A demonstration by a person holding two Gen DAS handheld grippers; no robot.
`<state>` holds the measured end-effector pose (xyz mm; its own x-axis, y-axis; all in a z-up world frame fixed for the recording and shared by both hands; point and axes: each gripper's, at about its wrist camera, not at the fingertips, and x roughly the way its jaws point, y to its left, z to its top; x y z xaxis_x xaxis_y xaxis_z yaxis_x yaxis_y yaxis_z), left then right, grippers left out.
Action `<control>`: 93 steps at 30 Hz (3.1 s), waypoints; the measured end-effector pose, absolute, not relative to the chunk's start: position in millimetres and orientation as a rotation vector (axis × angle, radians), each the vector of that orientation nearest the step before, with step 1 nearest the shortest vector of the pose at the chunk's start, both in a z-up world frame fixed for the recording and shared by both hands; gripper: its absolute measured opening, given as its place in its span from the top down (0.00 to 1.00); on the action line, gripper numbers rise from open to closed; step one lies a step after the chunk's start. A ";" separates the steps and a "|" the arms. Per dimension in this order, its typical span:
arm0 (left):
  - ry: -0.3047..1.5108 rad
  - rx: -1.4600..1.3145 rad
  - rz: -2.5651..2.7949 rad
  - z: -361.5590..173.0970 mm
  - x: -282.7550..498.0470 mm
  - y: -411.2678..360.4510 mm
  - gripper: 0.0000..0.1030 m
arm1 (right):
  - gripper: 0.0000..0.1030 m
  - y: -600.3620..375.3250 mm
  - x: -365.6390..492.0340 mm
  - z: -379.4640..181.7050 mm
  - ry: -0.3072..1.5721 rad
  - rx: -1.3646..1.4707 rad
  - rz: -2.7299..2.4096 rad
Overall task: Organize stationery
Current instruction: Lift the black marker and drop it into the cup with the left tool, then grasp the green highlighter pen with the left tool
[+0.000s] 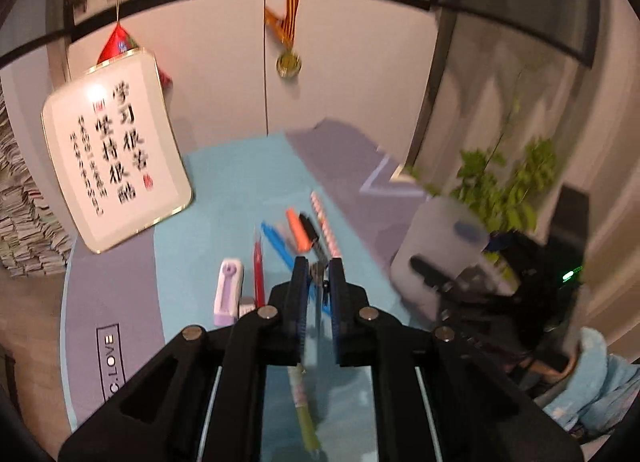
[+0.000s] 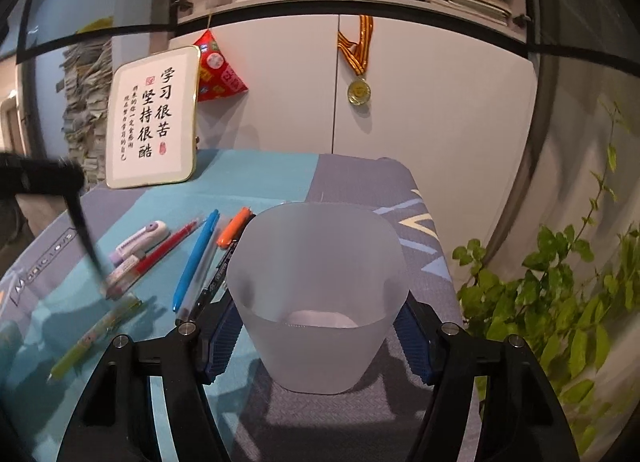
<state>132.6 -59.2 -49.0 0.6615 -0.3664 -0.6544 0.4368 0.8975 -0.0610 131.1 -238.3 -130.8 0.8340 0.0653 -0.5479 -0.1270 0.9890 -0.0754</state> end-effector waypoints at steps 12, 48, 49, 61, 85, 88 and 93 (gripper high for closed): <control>0.609 0.034 -0.557 4.7 131.7 -82.6 0.92 | 0.31 -240.1 130.9 -133.3 0.586 -0.093 0.164; 0.743 0.007 -0.649 -31.1 148.4 -119.0 0.68 | 0.32 -237.1 135.4 -136.3 0.611 -0.107 0.160; 0.735 0.005 -0.642 -29.8 146.2 -116.0 0.65 | 0.32 -237.1 135.5 -136.1 0.612 -0.107 0.158; 0.727 0.038 -0.509 -53.7 118.8 -54.2 0.51 | 0.32 -240.8 141.5 -139.4 0.654 -0.083 0.139; 1.003 0.109 -0.390 -151.3 155.8 -50.5 0.85 | 0.32 -237.3 139.9 -140.0 0.650 -0.102 0.125; 1.026 0.105 -0.382 -156.0 161.2 -50.8 0.84 | 0.32 -238.0 140.6 -138.8 0.652 -0.099 0.127; 1.016 0.115 -0.380 -156.8 169.1 -53.9 0.87 | 0.32 -237.6 141.4 -138.1 0.649 -0.099 0.127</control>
<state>169.1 -53.9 -156.8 0.4682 -0.2560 -0.8457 0.3617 0.9288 -0.0809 141.4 -237.6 -138.1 0.7891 0.0864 -0.6081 -0.1484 0.9875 -0.0522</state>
